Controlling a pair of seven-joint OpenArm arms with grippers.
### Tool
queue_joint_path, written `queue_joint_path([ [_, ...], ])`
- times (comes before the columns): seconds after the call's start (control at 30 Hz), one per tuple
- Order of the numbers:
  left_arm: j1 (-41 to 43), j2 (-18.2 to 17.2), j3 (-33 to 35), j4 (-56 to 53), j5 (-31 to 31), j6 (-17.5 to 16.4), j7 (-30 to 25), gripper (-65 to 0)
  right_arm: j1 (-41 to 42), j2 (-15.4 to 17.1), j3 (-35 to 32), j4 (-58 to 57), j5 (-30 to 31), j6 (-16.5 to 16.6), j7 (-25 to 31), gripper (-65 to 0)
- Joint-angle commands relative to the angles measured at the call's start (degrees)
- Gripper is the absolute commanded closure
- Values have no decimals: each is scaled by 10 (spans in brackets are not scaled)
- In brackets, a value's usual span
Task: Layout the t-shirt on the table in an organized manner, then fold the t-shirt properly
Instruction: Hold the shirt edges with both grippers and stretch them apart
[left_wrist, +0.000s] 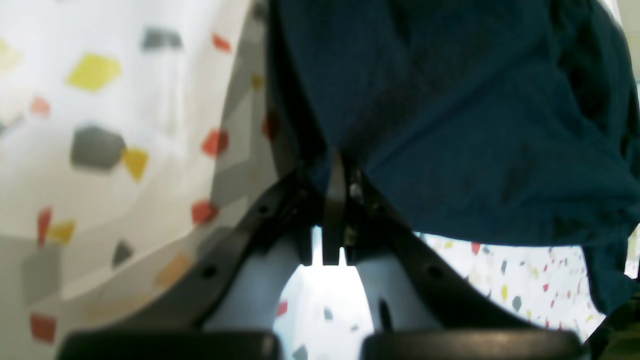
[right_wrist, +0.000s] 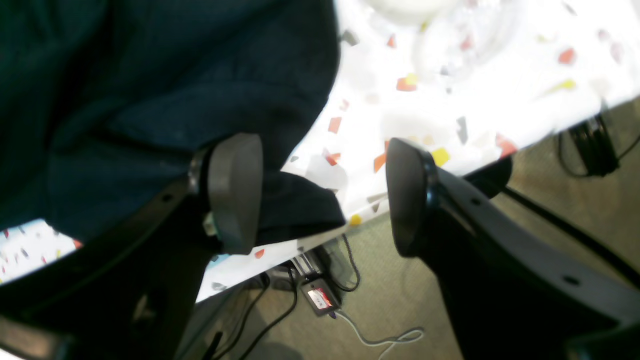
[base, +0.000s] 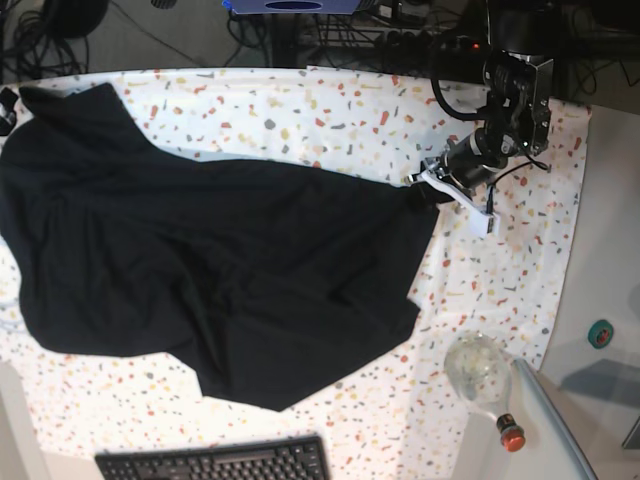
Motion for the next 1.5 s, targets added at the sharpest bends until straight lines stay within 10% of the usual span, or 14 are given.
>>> queue_joint_path([
  [0.0,-9,-6,-2,18,-6,-4,-10,0,3,18,-11,6,7,3,11,-369],
  [0.17,-10,-6,-2,23,-6,-4,-9,0,22,47,-75,1,7,3,11,-335],
  [0.33,2,-20,-2,24,-6,-4,-10,0,69,77,-127,-66,6,1,6,-6],
  [0.93,26,-29,-58,30,-6,-4,-6,0,362,132,-372,-410,6,0,107,0],
  [1.13,34,-28,-57,48,-6,-4,-5,0,307,146,-267,-287,9,0,13,0],
  [1.3,32,-30,-58,48,-6,-4,-5,0,198,96,-125,-64,9,1,-77,0],
  [1.47,32,-31,-59,51,-6,-4,-5,0,145,28,-67,13,9,4,-141,-396],
])
